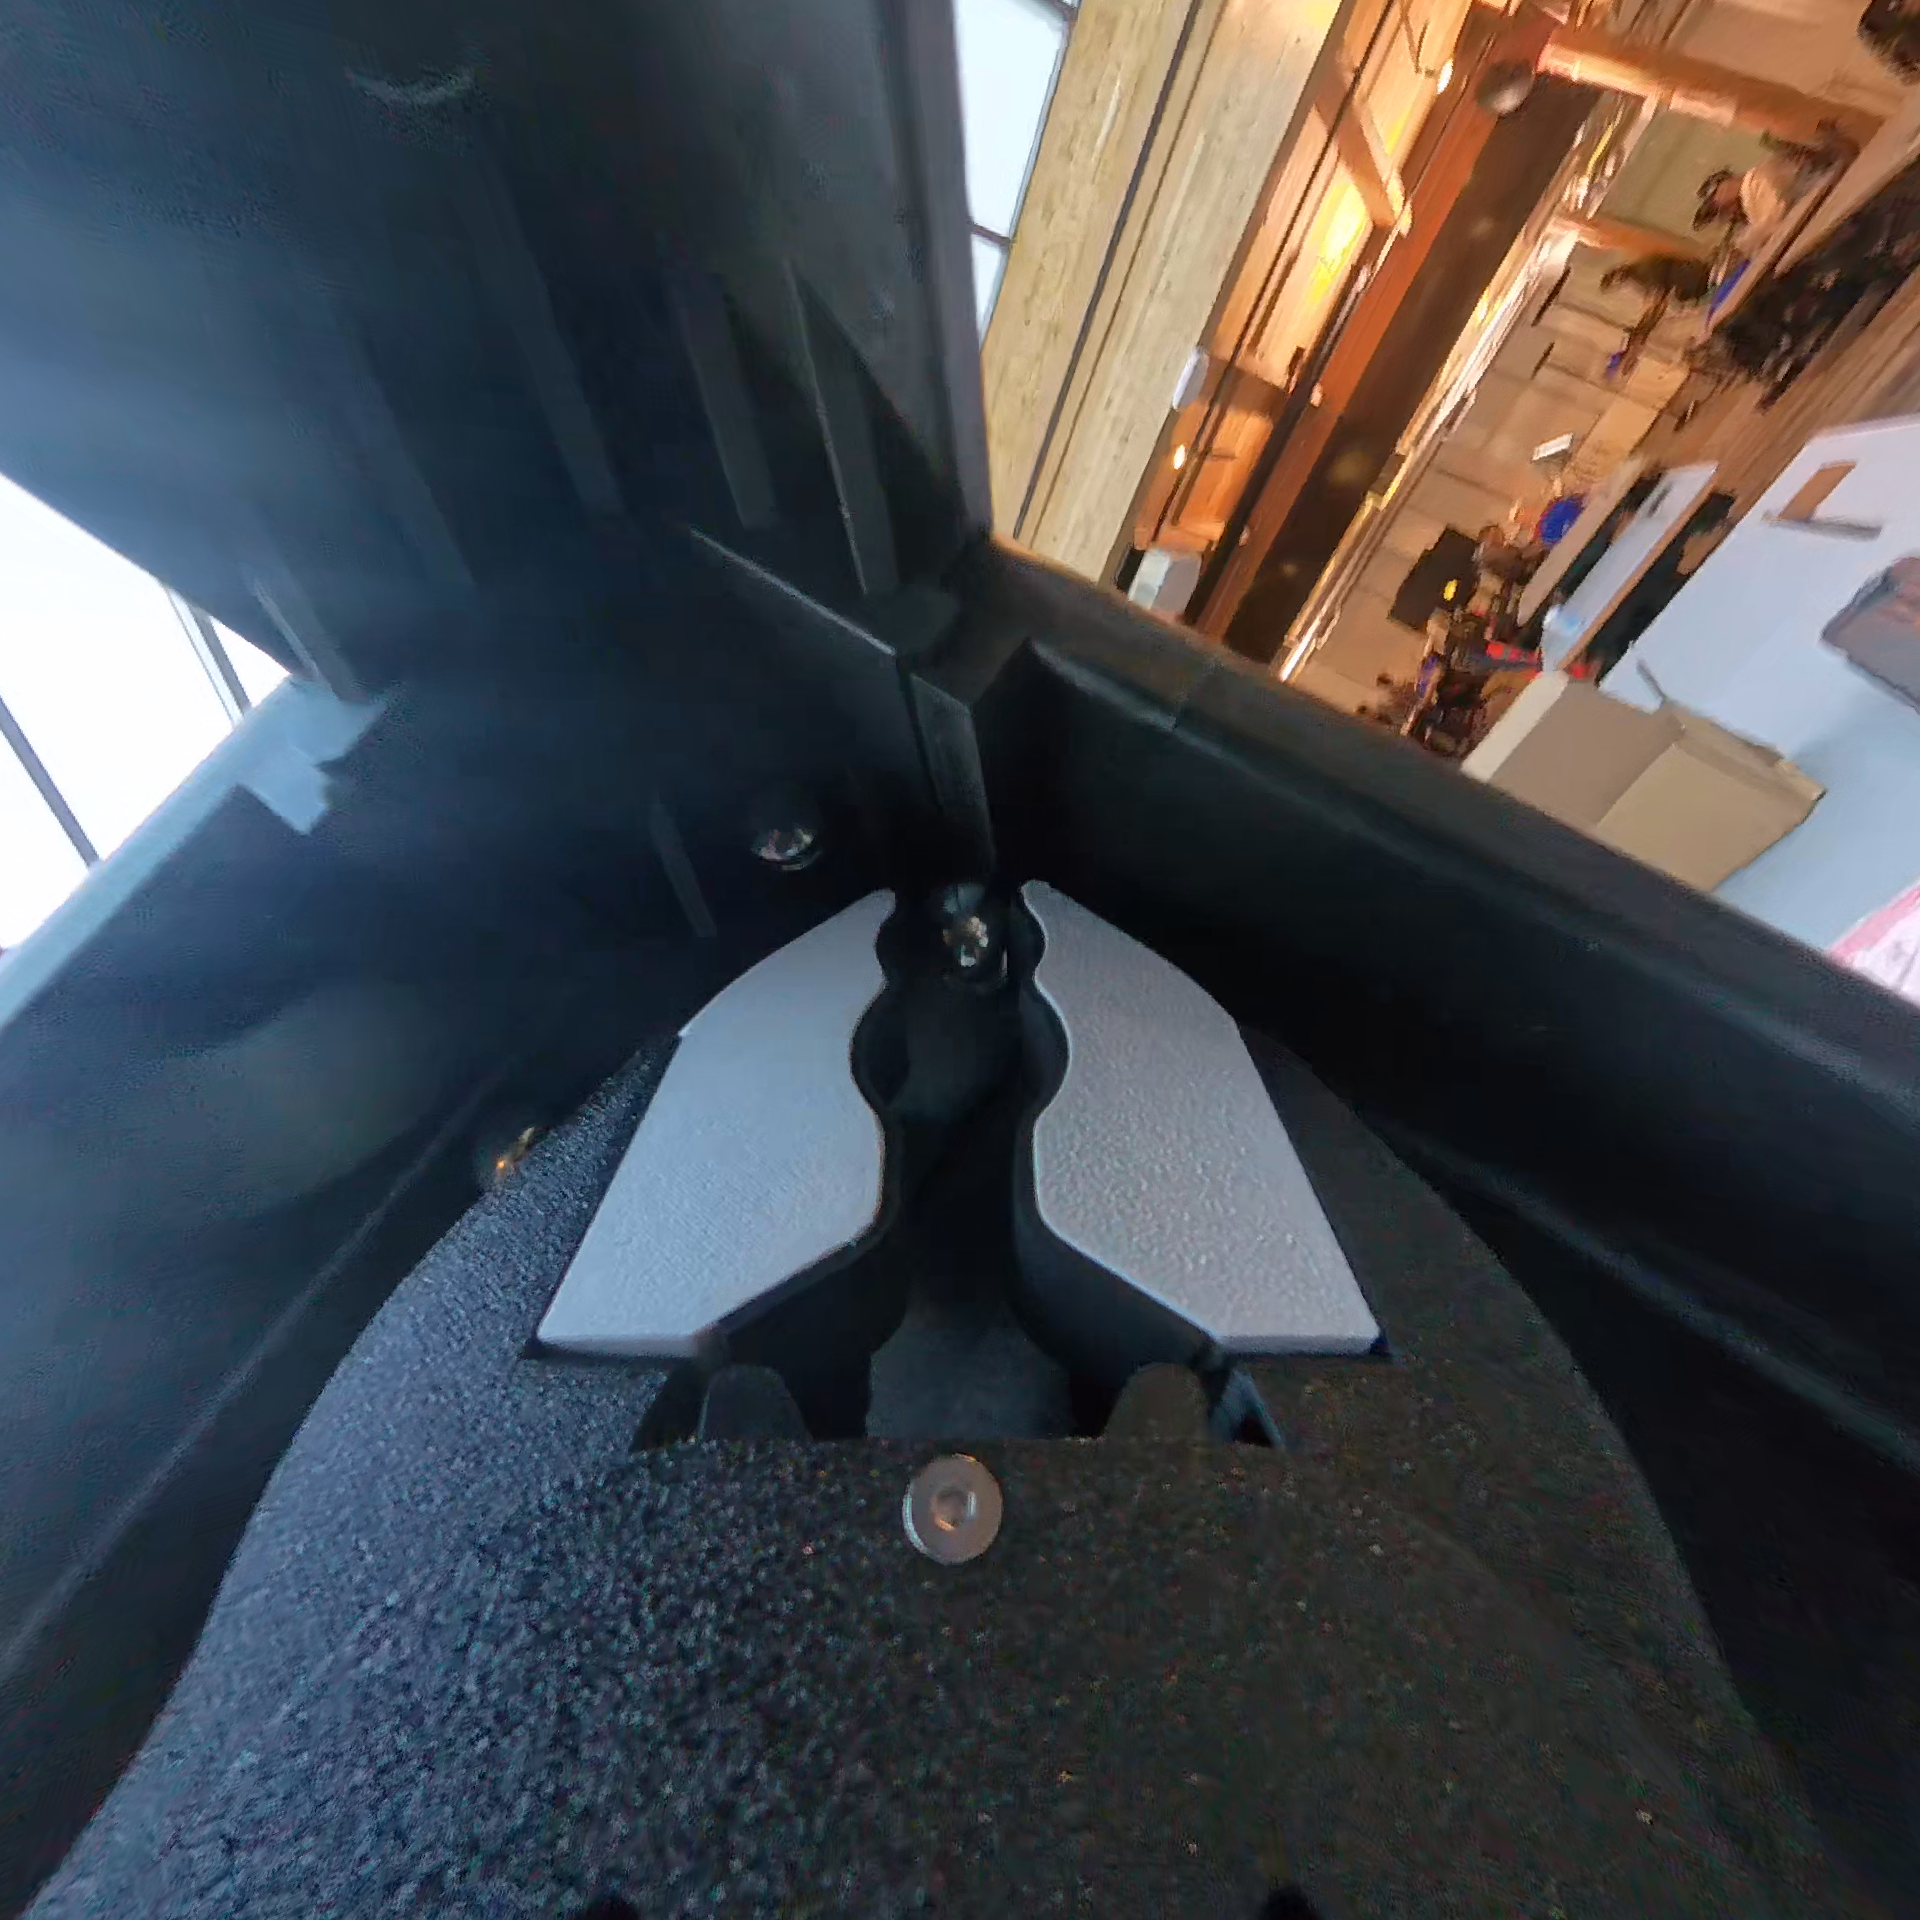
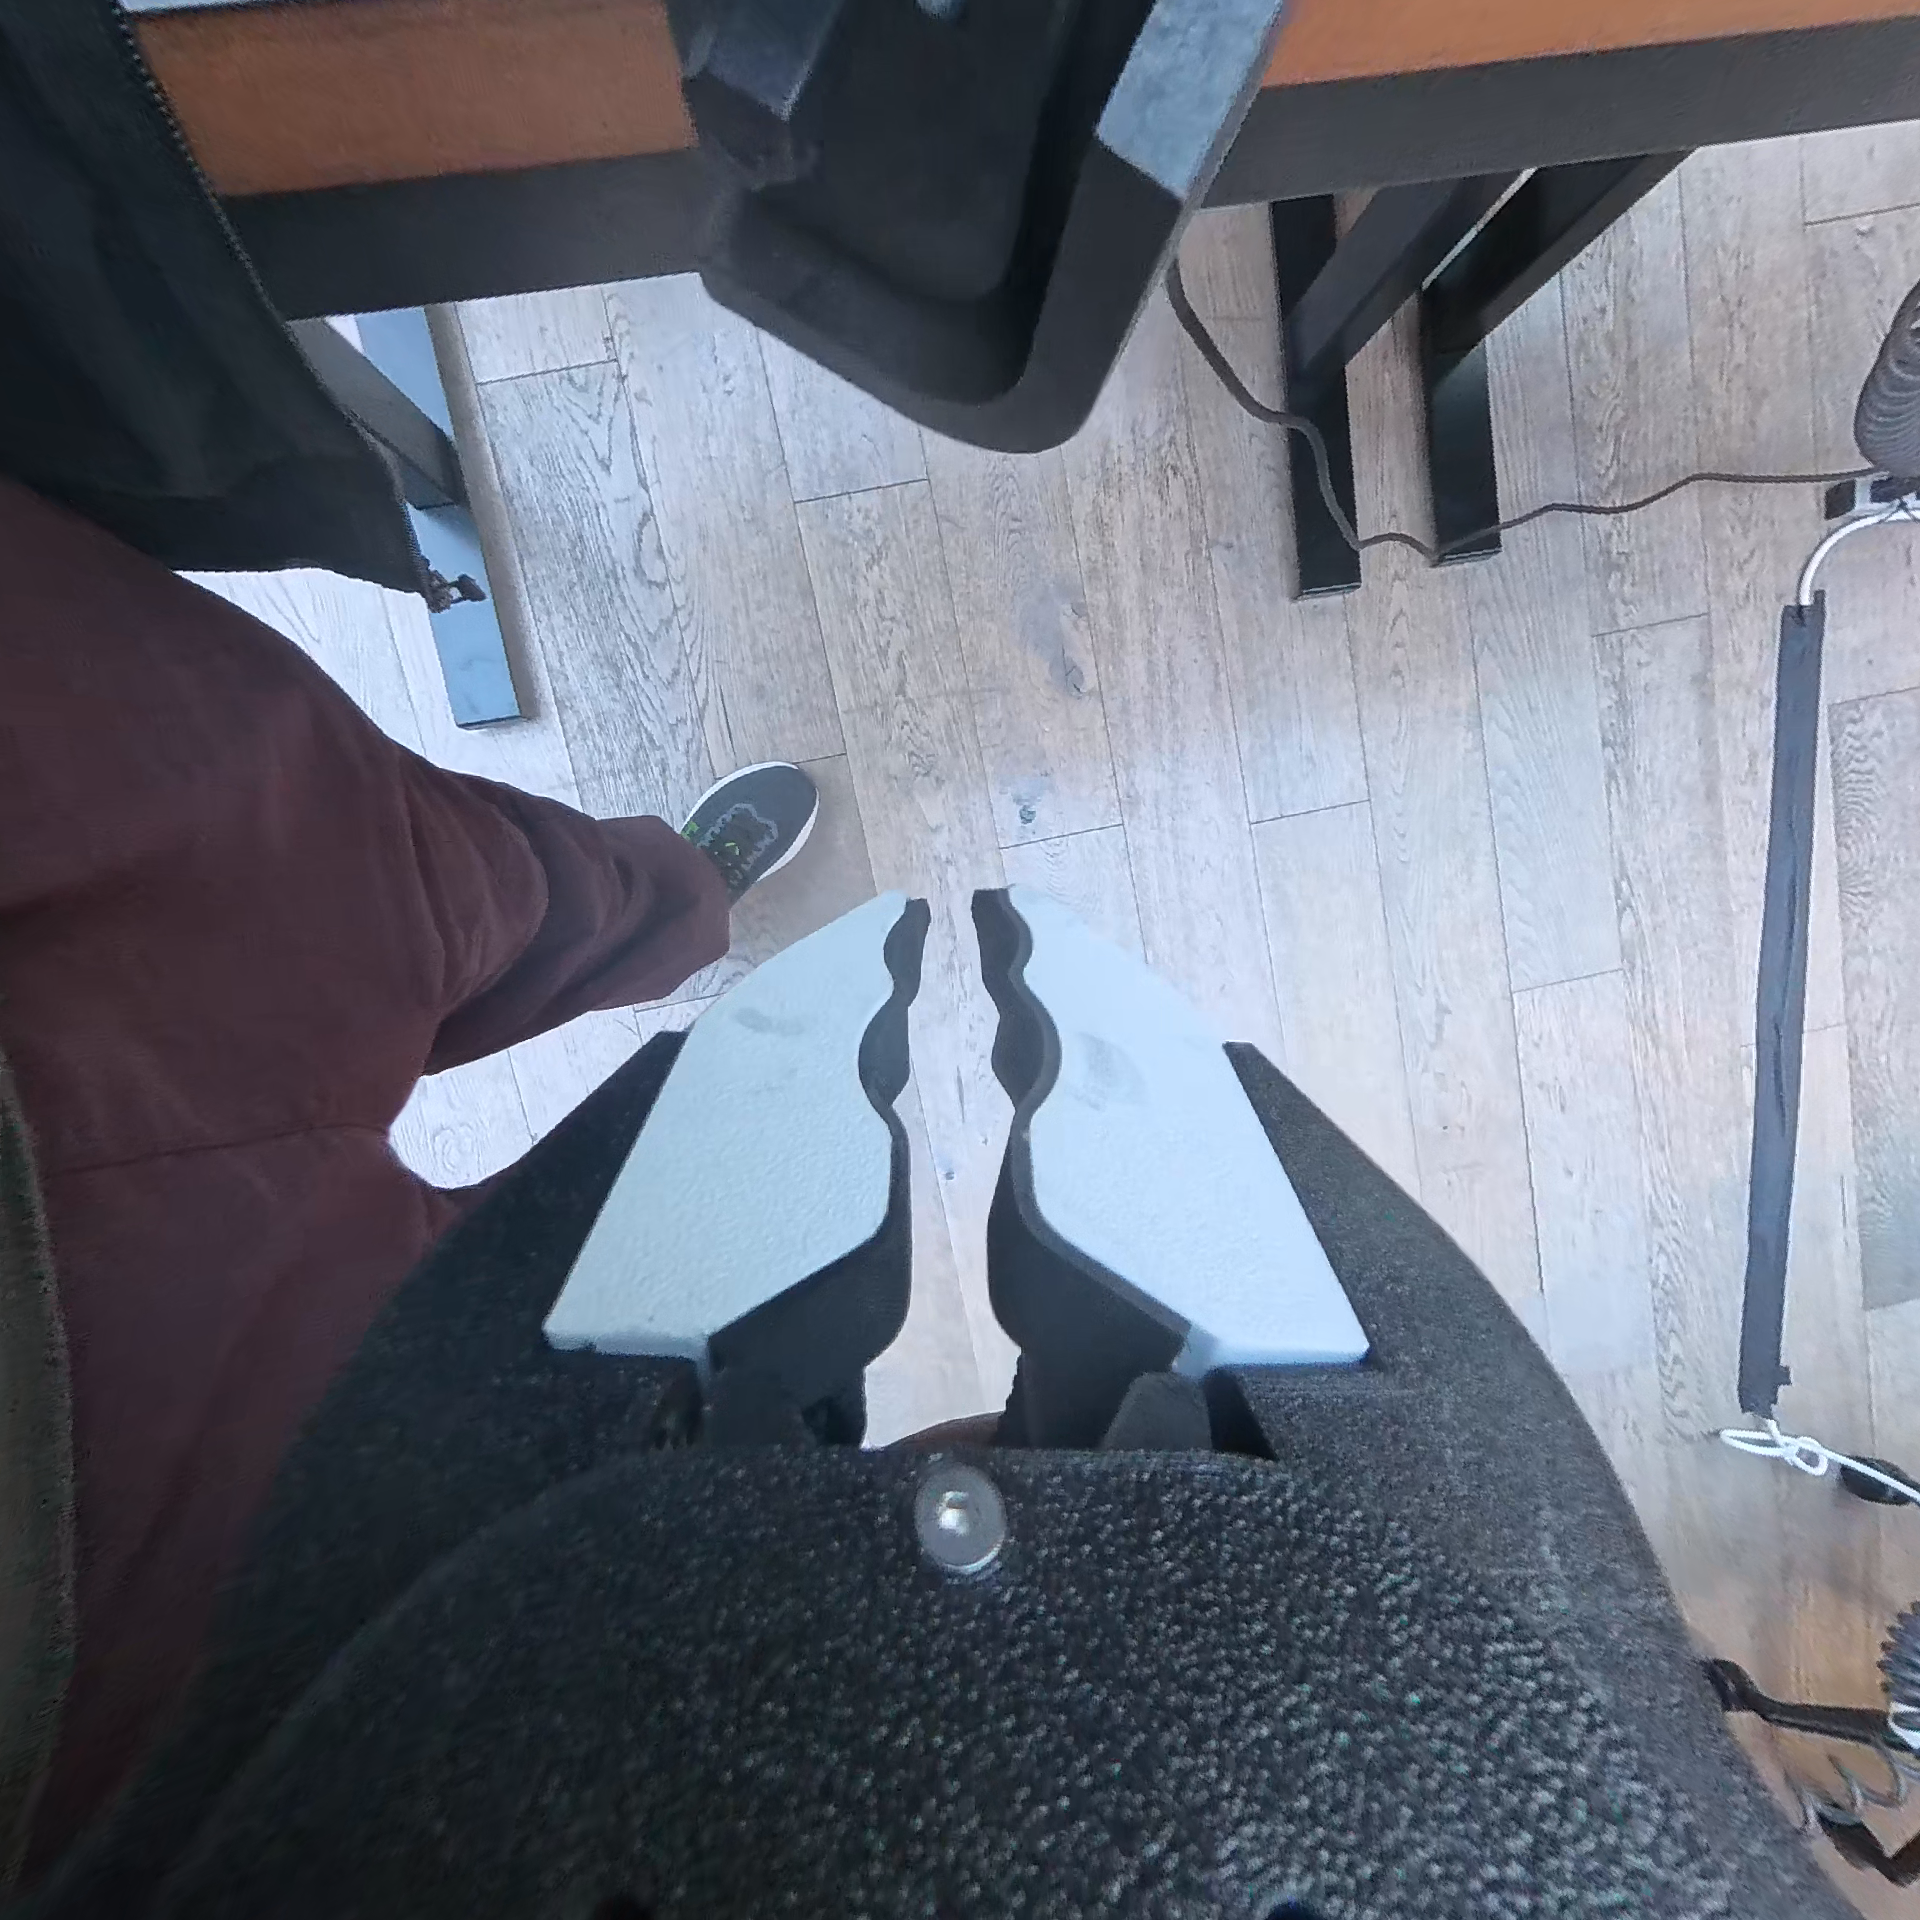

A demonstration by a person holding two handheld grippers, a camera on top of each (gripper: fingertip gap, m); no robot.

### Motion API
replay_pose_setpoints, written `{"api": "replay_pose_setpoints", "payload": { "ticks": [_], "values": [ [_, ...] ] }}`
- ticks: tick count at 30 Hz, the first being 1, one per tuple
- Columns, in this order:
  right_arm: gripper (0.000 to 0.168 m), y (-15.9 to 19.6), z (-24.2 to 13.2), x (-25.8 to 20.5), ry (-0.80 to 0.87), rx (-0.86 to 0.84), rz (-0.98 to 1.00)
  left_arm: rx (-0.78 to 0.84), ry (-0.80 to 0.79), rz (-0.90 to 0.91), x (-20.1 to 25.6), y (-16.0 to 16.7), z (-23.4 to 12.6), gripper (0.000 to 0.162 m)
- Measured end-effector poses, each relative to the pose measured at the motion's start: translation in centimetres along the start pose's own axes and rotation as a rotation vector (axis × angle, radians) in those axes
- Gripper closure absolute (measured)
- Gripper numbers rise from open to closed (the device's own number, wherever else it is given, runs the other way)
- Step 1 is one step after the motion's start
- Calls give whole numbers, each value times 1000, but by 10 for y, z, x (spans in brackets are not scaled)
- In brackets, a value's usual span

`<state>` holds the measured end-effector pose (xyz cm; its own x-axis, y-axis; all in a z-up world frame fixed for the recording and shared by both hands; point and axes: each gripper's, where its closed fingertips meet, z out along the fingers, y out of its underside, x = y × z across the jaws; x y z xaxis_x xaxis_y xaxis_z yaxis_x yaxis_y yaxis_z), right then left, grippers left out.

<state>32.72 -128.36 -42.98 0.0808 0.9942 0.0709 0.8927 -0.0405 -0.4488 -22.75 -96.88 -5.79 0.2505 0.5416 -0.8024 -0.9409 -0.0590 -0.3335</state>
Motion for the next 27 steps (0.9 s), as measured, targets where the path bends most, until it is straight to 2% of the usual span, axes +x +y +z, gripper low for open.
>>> {"api": "replay_pose_setpoints", "payload": {
  "ticks": [1,11,16,19,20,22,24,27],
  "values": [
    [155,0,0,-1,-1,1,2,-31,-2,22,1,4,2,144],
    [155,6,-1,-6,0,-1,19,-108,-72,106,2,4,6,142],
    [155,7,-3,-6,5,2,23,-118,-65,37,8,10,-4,126],
    [155,9,-3,-6,4,-1,24,-86,-68,-14,13,7,-19,124],
    [155,10,-3,-6,3,-2,25,-58,-68,-38,13,3,-25,125],
    [155,12,-3,-7,0,-4,25,10,-85,-90,9,-10,-36,145],
    [155,12,-2,-7,-3,-6,23,-3,-67,-121,7,-12,-35,162],
    [155,12,-1,-6,-5,-6,13,-50,-67,-146,-1,-4,-22,162]
  ]
}}
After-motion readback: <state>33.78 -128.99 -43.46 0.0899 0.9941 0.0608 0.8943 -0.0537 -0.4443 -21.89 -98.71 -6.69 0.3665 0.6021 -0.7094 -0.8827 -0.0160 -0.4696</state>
